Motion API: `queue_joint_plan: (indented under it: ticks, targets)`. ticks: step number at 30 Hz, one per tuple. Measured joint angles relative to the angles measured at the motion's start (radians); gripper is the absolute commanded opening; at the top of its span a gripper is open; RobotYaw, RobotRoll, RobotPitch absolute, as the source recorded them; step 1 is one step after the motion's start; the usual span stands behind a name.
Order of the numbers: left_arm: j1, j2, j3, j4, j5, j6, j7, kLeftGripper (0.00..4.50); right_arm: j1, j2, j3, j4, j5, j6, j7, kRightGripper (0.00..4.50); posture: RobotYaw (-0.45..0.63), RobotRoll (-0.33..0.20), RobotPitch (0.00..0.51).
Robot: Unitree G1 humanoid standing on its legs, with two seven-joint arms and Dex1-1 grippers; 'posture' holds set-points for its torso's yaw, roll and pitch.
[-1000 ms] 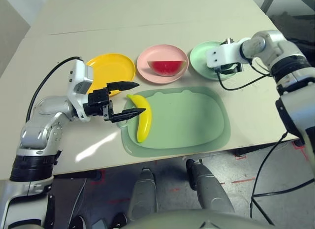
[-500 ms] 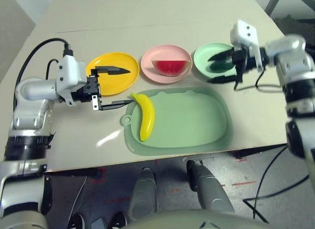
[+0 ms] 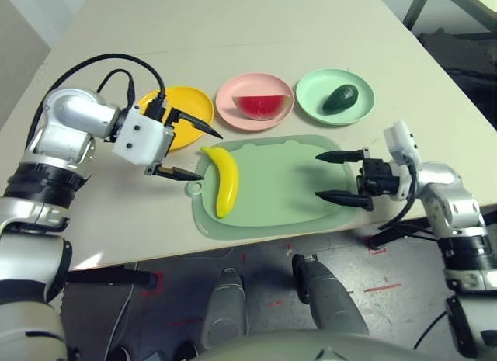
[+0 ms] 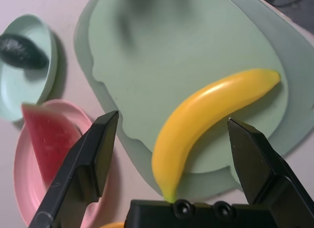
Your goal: Place the fruits into color-matched plates.
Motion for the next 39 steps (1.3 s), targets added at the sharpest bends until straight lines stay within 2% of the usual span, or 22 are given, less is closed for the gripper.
queue_joint_plan:
  ticks: [9,14,20,23,29,30,33,39]
  targets:
    - [-0.162,-0.021,-0.294,0.160,0.012,-0.215,-0.001,4.50,0.053,0.041,0.037,0.018,-0.007,-0.103,-0.100,4.47,-0.11,0.000,0.209]
    - [-0.191,-0.078,-0.385,0.226,0.010,-0.297,-0.001,4.50,0.060,0.039,0.055,0.018,-0.008,-0.126,-0.125,4.47,-0.12,0.000,0.205]
    - [-0.218,-0.146,-0.402,0.326,0.028,-0.349,-0.001,4.50,0.070,0.032,0.075,0.018,-0.024,-0.138,-0.151,4.47,-0.15,0.000,0.201]
    - [-0.217,-0.159,-0.407,0.358,0.046,-0.360,-0.001,3.89,0.071,0.026,0.075,0.017,-0.024,-0.139,-0.166,4.50,-0.15,0.000,0.200]
    - [-0.218,-0.147,-0.407,0.373,0.057,-0.336,-0.001,1.80,0.093,0.014,0.080,0.016,-0.024,-0.158,-0.165,4.50,-0.14,0.000,0.194]
    - [-0.220,-0.140,-0.407,0.374,0.055,-0.329,-0.001,1.60,0.097,0.014,0.082,0.016,-0.024,-0.164,-0.161,4.50,-0.13,0.000,0.193]
    - [-0.244,-0.112,-0.398,0.388,0.048,-0.294,-0.001,1.56,0.110,0.014,0.092,0.016,-0.022,-0.190,-0.141,4.50,-0.13,0.000,0.193]
    - [-0.380,-0.054,-0.286,0.513,0.077,-0.243,0.000,1.56,0.125,0.020,0.097,0.016,-0.003,-0.223,-0.124,4.50,-0.09,0.000,0.188]
